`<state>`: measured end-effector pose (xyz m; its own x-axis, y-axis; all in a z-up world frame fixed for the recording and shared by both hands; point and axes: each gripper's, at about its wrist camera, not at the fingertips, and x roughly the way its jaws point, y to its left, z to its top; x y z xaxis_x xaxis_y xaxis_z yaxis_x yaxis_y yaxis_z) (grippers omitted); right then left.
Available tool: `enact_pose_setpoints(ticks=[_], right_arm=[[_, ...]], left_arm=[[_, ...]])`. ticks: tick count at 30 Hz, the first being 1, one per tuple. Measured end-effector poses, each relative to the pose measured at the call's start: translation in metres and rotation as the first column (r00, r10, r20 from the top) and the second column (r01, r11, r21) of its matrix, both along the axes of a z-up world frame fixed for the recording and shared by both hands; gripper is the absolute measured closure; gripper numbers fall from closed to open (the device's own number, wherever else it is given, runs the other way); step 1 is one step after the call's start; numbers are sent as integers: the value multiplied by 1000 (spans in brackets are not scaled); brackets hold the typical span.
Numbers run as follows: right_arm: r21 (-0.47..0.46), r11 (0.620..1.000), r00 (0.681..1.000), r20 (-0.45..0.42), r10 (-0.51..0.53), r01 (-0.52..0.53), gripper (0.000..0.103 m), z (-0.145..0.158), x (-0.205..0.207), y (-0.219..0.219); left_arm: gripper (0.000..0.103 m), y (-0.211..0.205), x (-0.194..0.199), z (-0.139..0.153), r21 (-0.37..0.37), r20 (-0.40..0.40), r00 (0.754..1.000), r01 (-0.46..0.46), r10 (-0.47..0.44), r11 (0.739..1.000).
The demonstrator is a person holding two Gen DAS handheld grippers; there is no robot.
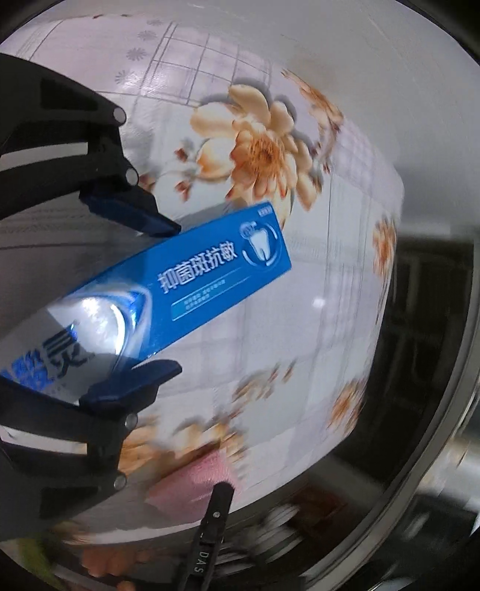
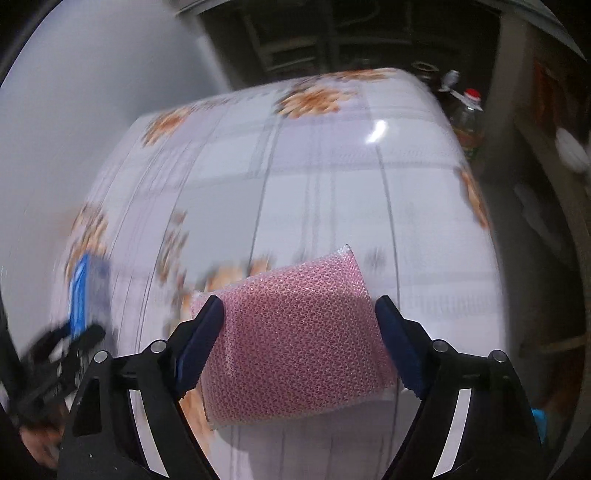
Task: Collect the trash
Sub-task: 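Grasp the blue toothpaste box with the left tool while the right tool grasps the pink sponge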
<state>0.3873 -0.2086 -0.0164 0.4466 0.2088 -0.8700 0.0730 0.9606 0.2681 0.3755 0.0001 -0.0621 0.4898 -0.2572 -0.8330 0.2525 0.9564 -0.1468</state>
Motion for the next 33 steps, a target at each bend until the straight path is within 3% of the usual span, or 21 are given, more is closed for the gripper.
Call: enact_pose_setpoints(ticks=[3,5,7,11,15,18,21,22,25,28,33], right_arm=[[-3,994,994,0,109,-109,24,1,-38,8],[6,979,979,-2,204,-204,23,2,-70,19],[34,951,951,-12,308,-307,18,1,-103,31],[3,902,902,21,432,-432,13,6,-165,55],[36,948,946,82,313,-317,13,20,-196,39],[193,972,981,162,105,-136,13,36,-227,4],[347,938,987,140,-72,19,13,31,-248,-23],[416,906,986,99,-132,80,13,23,-256,-33],[460,873,981,23,-191,159,16,12,-257,-36],[480,859,982,-28,-187,178,16,9,-252,-26],[397,900,984,-75,-163,179,16,5,-226,12]], left_arm=[[39,-11,-32,2,29,6,992,129,-130,991],[39,-17,-64,2,42,-6,972,234,-234,971],[41,-21,-97,-3,58,-46,951,308,-305,950],[41,-30,-157,-4,86,-31,911,413,-412,907],[41,-36,-189,-4,86,-27,898,440,-439,894],[41,-38,-192,-4,78,-20,906,422,-422,903],[43,-34,-189,-5,63,-22,915,403,-403,913],[44,-34,-189,-5,72,-17,919,393,-393,917],[44,-31,-186,-5,95,0,930,366,-368,926],[44,-24,-180,-5,111,12,946,322,-325,940],[44,-7,-169,-6,123,21,968,246,-250,961]])
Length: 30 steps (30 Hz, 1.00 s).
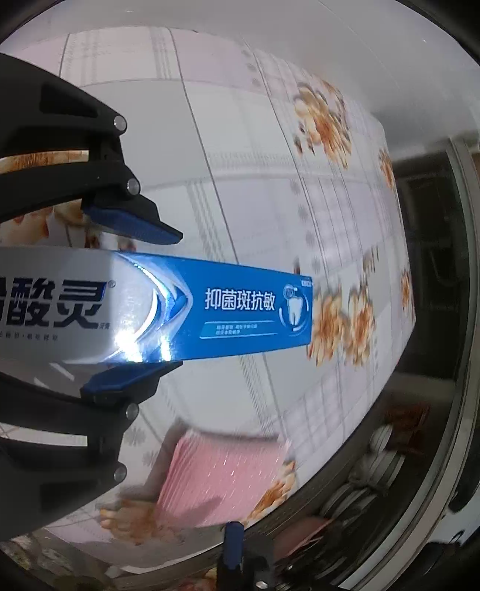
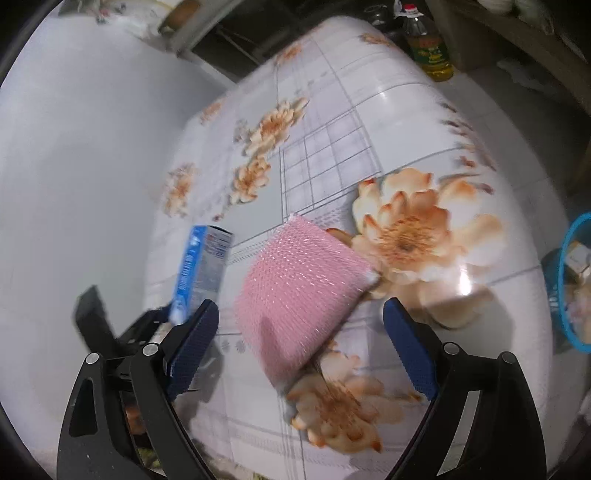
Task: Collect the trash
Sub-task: 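Grasp the blue toothpaste box with the left tool while the right tool grasps the pink sponge, then lift the toothpaste box and pink sponge and carry both to the wastebasket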
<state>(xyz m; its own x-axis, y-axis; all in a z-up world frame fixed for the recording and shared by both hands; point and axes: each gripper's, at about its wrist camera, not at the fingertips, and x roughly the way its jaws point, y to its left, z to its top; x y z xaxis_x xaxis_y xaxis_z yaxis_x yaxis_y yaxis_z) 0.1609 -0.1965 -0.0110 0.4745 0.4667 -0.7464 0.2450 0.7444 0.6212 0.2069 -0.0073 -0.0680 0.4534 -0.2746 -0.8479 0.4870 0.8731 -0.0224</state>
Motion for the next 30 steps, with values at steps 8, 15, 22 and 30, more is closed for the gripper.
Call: enact_pose_setpoints(ticks=[8,15,22,30], right_arm=[[-256,967,999,-32,10,-18,12,-11,46,46],[-340,937,996,12,84,-75,20,-15,44,46],[-382,906,979,17,204,-183,21,-14,17,44],[-345,925,978,76,195,-157,10,1,-17,27]], left_arm=[[44,5,1,-1,7,1,1000,-21,21,1000],[44,0,-3,0,-4,-9,1000,-3,3,1000],[44,-15,-22,1,-21,-33,997,64,-65,998],[39,-23,-32,4,-76,-94,991,83,-90,994]])
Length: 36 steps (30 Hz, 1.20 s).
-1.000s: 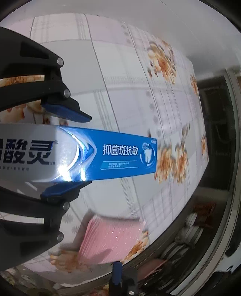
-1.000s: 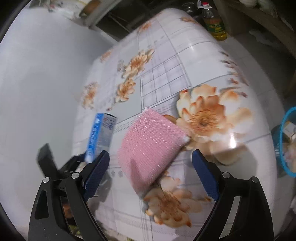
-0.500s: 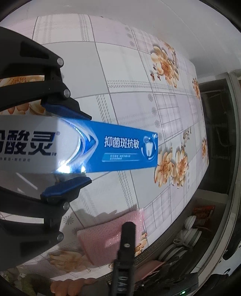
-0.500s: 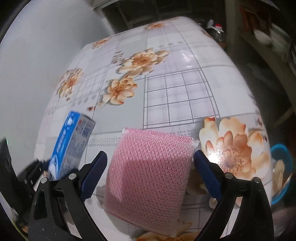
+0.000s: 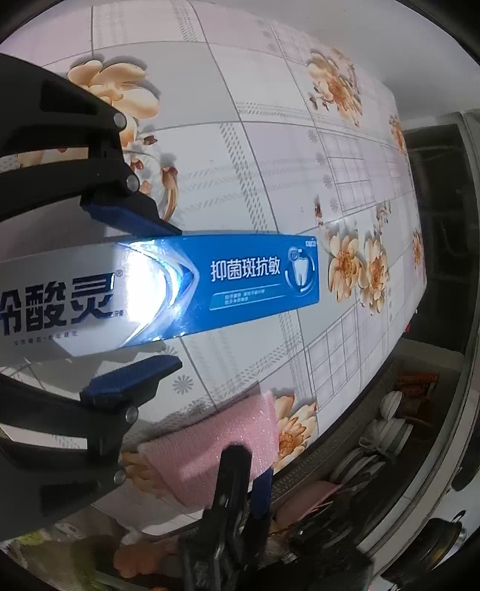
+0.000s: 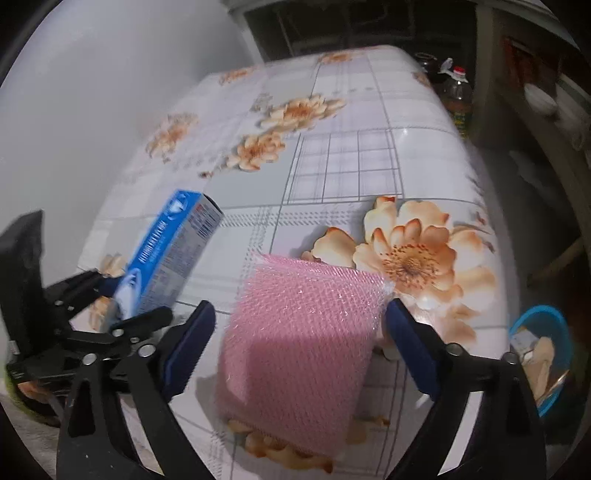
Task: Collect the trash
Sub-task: 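Lift the toothpaste box and pink sponge and carry both to the wastebasket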
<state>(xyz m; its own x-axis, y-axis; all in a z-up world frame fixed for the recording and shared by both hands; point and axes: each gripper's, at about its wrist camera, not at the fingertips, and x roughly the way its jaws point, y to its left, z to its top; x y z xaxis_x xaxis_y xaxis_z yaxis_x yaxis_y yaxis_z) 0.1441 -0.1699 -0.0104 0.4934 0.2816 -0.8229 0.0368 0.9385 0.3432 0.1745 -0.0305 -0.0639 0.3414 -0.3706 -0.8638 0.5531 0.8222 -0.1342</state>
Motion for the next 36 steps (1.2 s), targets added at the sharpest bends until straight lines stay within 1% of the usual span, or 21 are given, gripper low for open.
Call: enact_pose_setpoints(ticks=[1,4,8,12,16,22,31,35,36], right_arm=[[5,1000,1000,10,1,-1,9,3,-4,0],[-22,1000,1000,13,-1,1,8,5,-9,6],[-71,997,1000,13,-24,25,8,1,-12,16],[-98,994,999,5,-45,45,8,-5,-11,25],[-168,984,999,-8,-52,50,8,-10,-9,34],[-233,970,998,-8,-69,65,8,-11,-11,35],[-226,972,997,-39,-73,62,10,-19,-13,34],[-237,970,997,-39,-70,59,19,-18,-14,35],[-243,968,997,-40,-71,60,20,-17,-14,35]], left_arm=[[38,0,1,0,4,1,1000,-3,3,1000],[38,-1,7,-1,26,6,1000,-15,14,1000],[38,-6,8,-2,56,28,1000,-14,13,998],[38,-10,7,-3,87,59,998,-16,11,996],[38,-13,5,-5,114,83,997,-12,2,993],[42,-13,5,-5,126,94,996,-19,8,992],[48,-14,5,-4,128,100,995,-15,2,992],[52,-16,3,-3,130,105,994,-8,-6,991],[53,-16,3,-3,130,105,994,-6,-8,992]])
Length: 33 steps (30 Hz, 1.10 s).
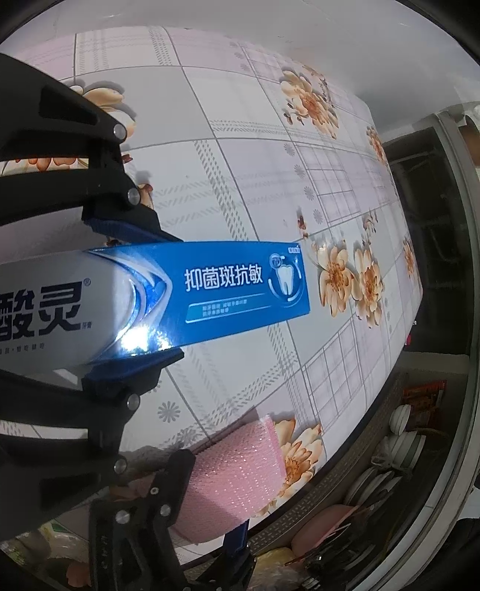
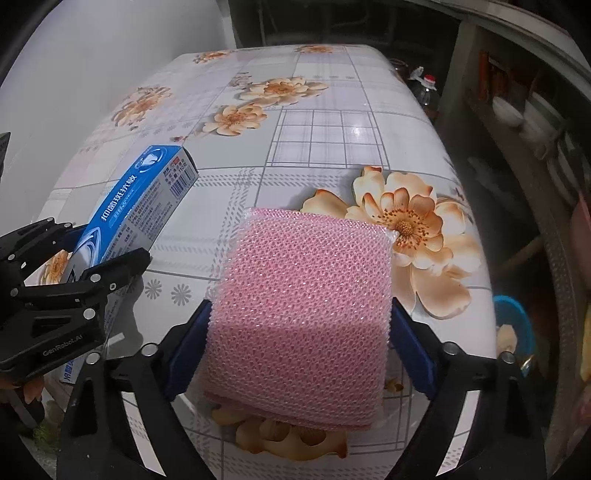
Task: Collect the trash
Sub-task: 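Lift the toothpaste box and pink sponge and carry both to the wastebasket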
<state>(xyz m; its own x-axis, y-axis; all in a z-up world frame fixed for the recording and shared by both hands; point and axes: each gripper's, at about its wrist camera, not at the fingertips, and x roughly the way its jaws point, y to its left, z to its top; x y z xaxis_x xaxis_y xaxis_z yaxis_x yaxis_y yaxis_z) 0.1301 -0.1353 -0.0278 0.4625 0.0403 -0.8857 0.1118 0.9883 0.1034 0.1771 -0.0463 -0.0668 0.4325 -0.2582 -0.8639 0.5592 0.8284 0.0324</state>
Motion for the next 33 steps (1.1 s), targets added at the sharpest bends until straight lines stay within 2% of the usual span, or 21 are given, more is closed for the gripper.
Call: enact_pose_setpoints(ticks=[16,22,29,33], right_arm=[[13,1000,1000,18,-17,17,25,3,-3,-5],[59,997,998,38,-46,43,26,8,-6,-12],[180,978,983,126,-133,109,26,27,-24,-39],[237,951,946,206,-250,199,26,45,-54,-79]], left_arm=[[55,1,-1,2,-4,5,1000,-6,6,1000],[56,4,-2,10,-36,21,1000,-1,2,999],[56,-15,-2,30,-65,45,997,65,-62,996],[56,-48,-5,51,-95,71,988,145,-139,985]])
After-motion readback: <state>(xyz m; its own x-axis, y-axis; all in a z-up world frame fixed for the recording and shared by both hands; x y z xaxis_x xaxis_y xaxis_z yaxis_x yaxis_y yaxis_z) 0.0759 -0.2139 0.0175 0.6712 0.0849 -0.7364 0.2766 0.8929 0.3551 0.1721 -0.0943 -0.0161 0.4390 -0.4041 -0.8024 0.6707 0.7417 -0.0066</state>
